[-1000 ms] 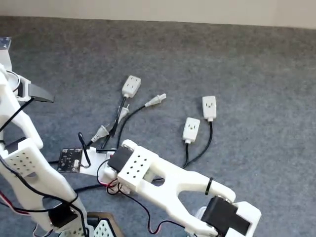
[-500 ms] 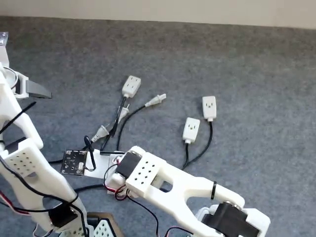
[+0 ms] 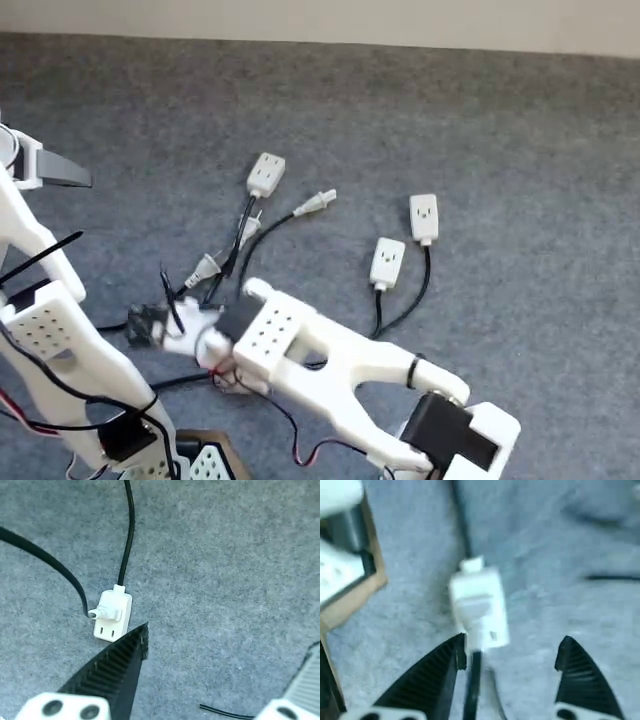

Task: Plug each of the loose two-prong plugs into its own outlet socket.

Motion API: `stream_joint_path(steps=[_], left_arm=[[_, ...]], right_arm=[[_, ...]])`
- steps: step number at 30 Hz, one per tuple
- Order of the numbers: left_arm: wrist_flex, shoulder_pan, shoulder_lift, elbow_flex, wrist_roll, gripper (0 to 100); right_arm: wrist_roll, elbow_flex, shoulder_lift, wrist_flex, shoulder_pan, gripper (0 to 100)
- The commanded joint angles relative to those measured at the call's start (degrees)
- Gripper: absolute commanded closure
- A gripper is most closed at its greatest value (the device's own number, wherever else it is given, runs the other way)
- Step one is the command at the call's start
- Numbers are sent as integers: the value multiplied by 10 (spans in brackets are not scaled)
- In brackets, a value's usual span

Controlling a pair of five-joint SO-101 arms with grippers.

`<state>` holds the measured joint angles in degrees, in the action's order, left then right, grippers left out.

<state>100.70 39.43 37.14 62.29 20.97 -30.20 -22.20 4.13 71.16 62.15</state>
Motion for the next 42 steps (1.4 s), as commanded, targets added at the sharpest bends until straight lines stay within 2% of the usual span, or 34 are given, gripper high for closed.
stream_joint_path(steps=[1,3,6,13,17,20,26,29,34,38,42], left_arm=[[5,7,-77,16,5,550],[5,-4,-116,8,20,550],[6,-38,-189,-60,46,550],[5,-152,-432,-356,91,550],[5,-212,-586,-517,139,551],[5,-253,-701,-662,209,569],[4,-361,-916,-928,282,602],[3,-422,-1012,-1035,296,602],[-6,-520,-1124,-1156,294,603],[-91,-526,-1136,-1233,266,603],[-189,-529,-1102,-1287,258,603]], right_arm=[[1,166,10,86,-65,724],[5,237,10,124,-94,724],[51,364,10,166,-152,724],[127,632,10,300,-281,724],[156,647,47,299,-382,724],[161,577,98,296,-442,724],[171,354,264,201,-487,724],[172,183,368,142,-505,724],[172,-180,527,11,-507,724],[167,-391,618,-97,-517,724],[152,-445,648,-130,-525,724]])
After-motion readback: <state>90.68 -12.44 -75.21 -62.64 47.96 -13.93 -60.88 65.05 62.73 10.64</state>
